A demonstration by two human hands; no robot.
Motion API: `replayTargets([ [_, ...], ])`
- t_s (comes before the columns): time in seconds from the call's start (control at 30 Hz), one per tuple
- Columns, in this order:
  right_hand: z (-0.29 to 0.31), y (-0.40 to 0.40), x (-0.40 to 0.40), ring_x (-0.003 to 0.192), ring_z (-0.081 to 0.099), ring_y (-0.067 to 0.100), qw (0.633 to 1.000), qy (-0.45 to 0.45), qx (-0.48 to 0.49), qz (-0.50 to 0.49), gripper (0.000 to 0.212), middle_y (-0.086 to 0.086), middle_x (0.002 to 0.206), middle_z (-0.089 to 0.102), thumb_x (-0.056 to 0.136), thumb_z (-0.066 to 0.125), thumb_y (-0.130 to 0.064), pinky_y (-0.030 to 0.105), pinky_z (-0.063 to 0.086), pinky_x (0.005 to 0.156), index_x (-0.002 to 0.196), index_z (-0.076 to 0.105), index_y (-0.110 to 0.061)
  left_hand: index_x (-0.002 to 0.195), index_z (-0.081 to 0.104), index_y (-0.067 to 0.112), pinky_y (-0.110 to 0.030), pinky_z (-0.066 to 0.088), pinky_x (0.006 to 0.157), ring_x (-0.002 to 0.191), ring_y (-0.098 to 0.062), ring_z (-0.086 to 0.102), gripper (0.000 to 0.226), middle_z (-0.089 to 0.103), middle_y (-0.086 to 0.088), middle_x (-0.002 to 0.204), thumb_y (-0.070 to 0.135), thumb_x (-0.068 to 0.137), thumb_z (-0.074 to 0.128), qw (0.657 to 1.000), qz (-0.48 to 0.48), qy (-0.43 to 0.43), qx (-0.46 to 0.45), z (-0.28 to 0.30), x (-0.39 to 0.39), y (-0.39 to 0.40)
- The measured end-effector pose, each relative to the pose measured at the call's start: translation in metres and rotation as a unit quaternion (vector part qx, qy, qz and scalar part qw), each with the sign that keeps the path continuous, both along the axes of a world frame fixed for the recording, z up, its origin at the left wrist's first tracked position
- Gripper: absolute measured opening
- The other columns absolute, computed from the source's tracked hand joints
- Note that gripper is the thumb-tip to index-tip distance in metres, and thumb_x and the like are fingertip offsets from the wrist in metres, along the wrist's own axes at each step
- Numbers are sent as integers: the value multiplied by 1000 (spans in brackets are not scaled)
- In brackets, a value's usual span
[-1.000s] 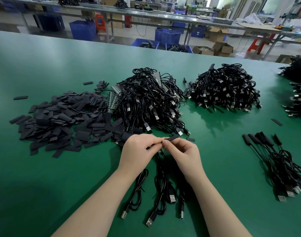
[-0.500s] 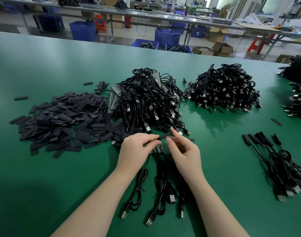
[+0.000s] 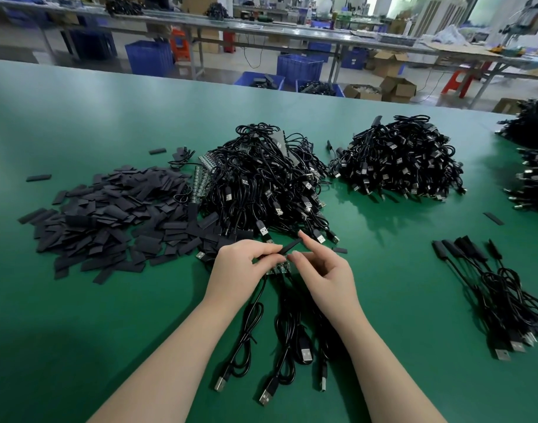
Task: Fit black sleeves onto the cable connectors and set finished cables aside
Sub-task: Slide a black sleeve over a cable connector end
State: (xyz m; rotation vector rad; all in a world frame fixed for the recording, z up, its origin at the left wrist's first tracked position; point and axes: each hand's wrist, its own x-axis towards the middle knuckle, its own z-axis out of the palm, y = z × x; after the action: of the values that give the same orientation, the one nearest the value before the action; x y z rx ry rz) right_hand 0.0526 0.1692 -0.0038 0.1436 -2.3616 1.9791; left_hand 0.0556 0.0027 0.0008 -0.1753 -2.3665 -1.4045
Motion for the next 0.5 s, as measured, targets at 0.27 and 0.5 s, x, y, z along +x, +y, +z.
replayTargets([
  [0.27,2,3,-2,84,68,-6,999,5,37,19,48,-21,88,75,90,70,-29,2,43,71,134,55,-40,99,78,23,-7,46,80,92,7,63,20,66,24,85,16,80,79,1000,-7,-1,-18,-1,2,8],
  [0.5,1,9,-5,61,56,-4,998,-2,53,23,41,-12,82,75,92,68,-30,6,41,62,131,59,-36,97,79,24,-7,46,80,91,7,63,19,68,22,88,19,79,80,1000,-3,7,-21,-3,1,6],
])
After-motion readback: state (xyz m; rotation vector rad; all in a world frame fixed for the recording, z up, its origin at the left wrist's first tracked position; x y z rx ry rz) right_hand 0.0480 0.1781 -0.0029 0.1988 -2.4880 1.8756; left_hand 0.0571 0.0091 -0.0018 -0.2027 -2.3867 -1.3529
